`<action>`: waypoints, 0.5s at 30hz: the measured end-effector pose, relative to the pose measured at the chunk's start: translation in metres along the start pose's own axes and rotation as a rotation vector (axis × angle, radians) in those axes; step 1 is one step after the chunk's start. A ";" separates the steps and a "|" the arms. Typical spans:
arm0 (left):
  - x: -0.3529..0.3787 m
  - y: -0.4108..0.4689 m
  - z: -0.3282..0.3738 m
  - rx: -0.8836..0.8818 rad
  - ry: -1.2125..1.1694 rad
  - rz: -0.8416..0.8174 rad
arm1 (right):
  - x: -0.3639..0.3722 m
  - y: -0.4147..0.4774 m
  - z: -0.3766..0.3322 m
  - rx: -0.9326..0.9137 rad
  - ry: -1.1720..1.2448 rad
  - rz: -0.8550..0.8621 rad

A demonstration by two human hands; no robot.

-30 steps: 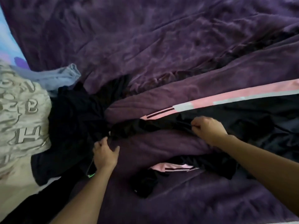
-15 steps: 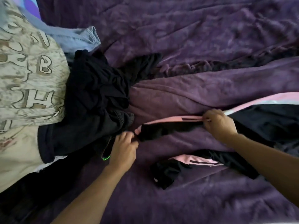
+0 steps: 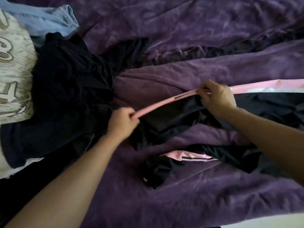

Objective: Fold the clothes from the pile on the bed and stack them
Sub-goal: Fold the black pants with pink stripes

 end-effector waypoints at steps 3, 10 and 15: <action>-0.050 0.050 -0.011 -0.106 -0.155 0.194 | 0.002 0.046 -0.001 0.017 -0.028 -0.021; -0.064 0.089 0.004 -0.106 0.069 0.457 | 0.023 0.056 0.000 0.011 0.018 -0.015; 0.033 -0.042 0.047 0.122 -0.011 0.035 | 0.014 -0.090 0.018 -0.059 0.125 -0.097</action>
Point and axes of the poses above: each hand's wrist, its own y-axis towards the middle knuckle, its own x-axis out of the palm, z = x × y, the point moved 5 cm from there along y, towards the middle knuckle, and after that the axes turned 3 degrees about z, right-handed, at the moved point
